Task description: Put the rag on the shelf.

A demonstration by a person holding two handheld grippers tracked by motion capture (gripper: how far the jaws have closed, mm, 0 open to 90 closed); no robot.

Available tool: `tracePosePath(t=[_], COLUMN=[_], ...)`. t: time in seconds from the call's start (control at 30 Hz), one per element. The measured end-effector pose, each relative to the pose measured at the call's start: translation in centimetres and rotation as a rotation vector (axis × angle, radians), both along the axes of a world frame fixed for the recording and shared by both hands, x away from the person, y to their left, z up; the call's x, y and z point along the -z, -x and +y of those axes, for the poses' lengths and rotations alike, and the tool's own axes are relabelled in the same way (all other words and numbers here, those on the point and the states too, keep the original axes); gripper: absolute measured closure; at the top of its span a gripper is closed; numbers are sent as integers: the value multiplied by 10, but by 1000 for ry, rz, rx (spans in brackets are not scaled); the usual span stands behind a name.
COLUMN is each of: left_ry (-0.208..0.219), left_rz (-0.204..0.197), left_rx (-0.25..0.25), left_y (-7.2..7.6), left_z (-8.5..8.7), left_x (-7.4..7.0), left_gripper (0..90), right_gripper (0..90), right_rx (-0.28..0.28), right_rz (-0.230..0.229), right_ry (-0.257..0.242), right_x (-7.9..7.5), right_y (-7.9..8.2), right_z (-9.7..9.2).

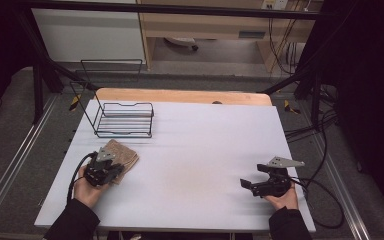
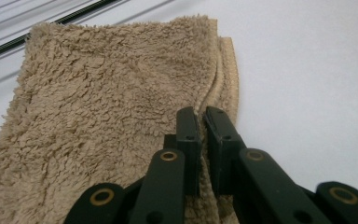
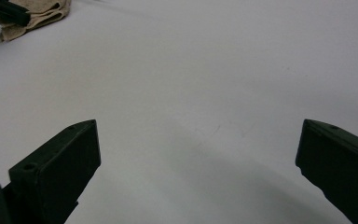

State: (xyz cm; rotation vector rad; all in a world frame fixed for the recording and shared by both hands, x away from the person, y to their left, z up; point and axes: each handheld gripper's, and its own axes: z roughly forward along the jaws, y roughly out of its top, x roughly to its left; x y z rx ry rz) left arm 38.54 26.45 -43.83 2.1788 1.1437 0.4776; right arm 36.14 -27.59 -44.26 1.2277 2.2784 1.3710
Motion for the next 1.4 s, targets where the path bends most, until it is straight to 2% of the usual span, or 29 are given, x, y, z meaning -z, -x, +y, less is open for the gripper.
tracePosePath(t=[0.13,0.17,0.23,0.37,0.5,0.63,0.77,0.83,0.87,0.97,1.1,1.13,1.17,1.27,1.33,1.4], left_ry=[21,36,63,67,62,74,44,8,8,-52,-61,-69,-72,-56,-35,6], left_rz=[-3,-1,-6,-17,-11,-20,-25,-27,-27,-46,-40,-39,-38,-31,-27,-16], left_rx=[0,0,6,-7,-29,-40,-30,-37,-37,-60,-76,-81,-89,-92,-91,-86], left_y=[1,0,-1,-9,-19,-23,-26,-26,-26,-24,-25,-26,-27,-28,-29,-29], left_z=[1,1,-2,-11,-15,-17,-25,-31,-31,-37,-38,-37,-35,-32,-29,-24], left_x=[-2,-2,-3,-3,2,4,7,7,7,8,6,6,5,5,4,3], left_gripper=[823,791,672,548,515,502,472,477,490,543,636,636,709,776,786,803], right_gripper=[4,4,4,5,4,4,4,4,5,4,4,4,4,4,4,4], right_rx=[-1,-1,-4,-3,-2,-4,-3,-3,-2,-2,-1,-1,-1,-3,-3,-4], right_rz=[1,0,1,3,-1,0,0,-2,-4,-4,-3,-3,0,-4,-4,-4], right_ry=[0,0,0,-1,0,0,-1,-1,-3,-2,-4,-4,-6,-3,-3,-4], right_x=[0,0,0,0,0,0,0,0,0,0,0,0,0,0,0,0], right_y=[0,0,0,0,0,0,0,-1,-1,-1,0,0,0,-1,-1,-1], right_z=[0,0,0,0,0,0,0,0,0,0,0,0,0,0,0,0])
